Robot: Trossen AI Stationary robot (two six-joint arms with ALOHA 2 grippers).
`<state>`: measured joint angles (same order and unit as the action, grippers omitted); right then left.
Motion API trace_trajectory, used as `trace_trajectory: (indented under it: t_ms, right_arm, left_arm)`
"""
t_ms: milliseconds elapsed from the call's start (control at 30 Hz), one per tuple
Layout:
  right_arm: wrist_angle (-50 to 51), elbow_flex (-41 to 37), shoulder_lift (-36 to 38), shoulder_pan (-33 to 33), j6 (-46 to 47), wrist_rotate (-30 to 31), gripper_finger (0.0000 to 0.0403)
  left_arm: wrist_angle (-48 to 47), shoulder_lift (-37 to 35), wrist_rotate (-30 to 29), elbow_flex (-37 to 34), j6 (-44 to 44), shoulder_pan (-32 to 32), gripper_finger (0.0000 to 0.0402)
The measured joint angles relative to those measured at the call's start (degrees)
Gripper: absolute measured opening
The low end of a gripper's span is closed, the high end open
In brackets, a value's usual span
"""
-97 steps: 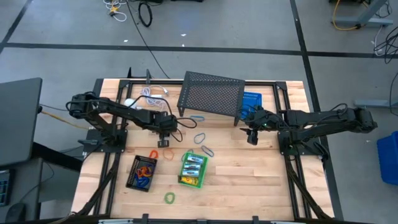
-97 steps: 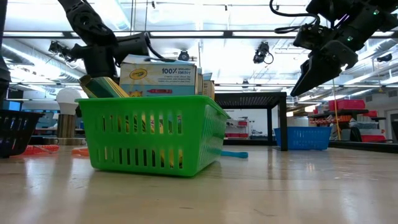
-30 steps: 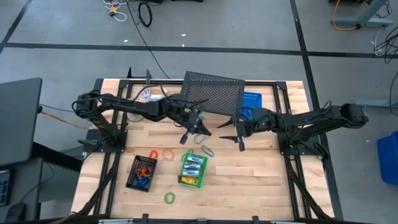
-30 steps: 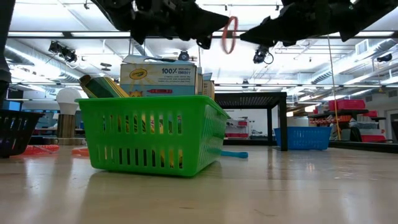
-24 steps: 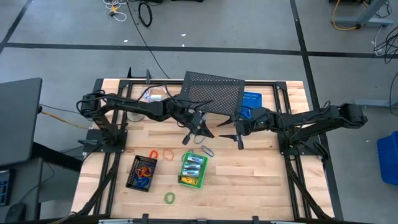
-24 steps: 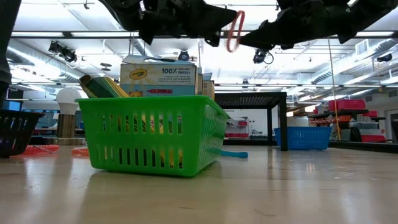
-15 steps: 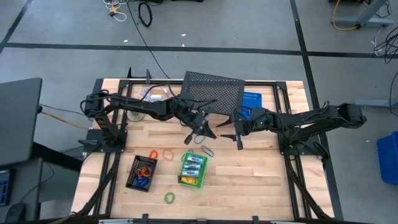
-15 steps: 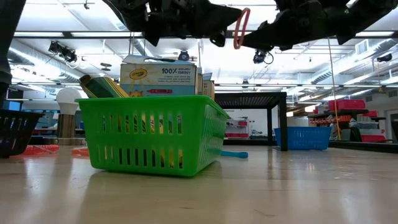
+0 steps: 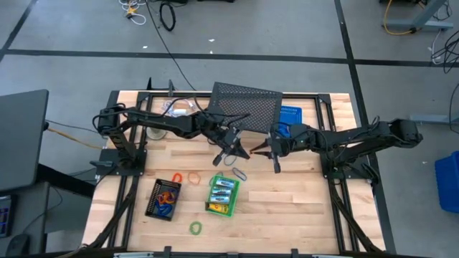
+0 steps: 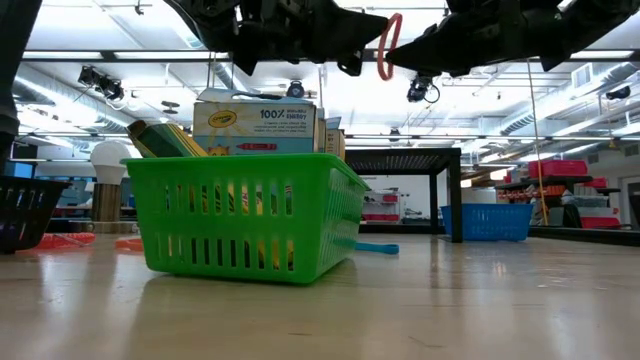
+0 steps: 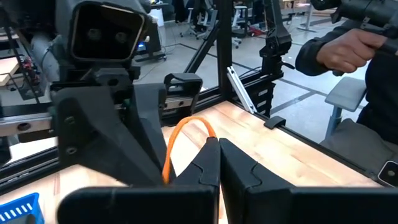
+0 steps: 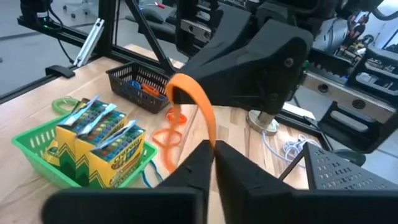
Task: Pick & Place Office Desk Supplies
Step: Put the orange rubberband into the blue bin
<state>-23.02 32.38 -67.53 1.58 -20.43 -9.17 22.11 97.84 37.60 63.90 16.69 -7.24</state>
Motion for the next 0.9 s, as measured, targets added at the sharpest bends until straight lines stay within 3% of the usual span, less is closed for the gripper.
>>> trace_trajectory:
  t_ms: [100,633,900]
  right_arm:
    - [0.0,0.0,0.0,0.0,-0.2,-0.1,0.0007]
    - [-1.1,0.0,0.0,0.0,0.6,0.0,0.0001]
    - [-0.7,0.0,0.0,0.0,1.0,1.4,0.0]
  left_arm:
    - [0.0,0.0,0.0,0.0,0.1,0.0,0.0001]
    - [0.4,0.0,1.2,0.0,1.6,0.0,0.0002]
    - [0.5,-1.2,0.3,-0.1,-0.1,-2.0,0.0065]
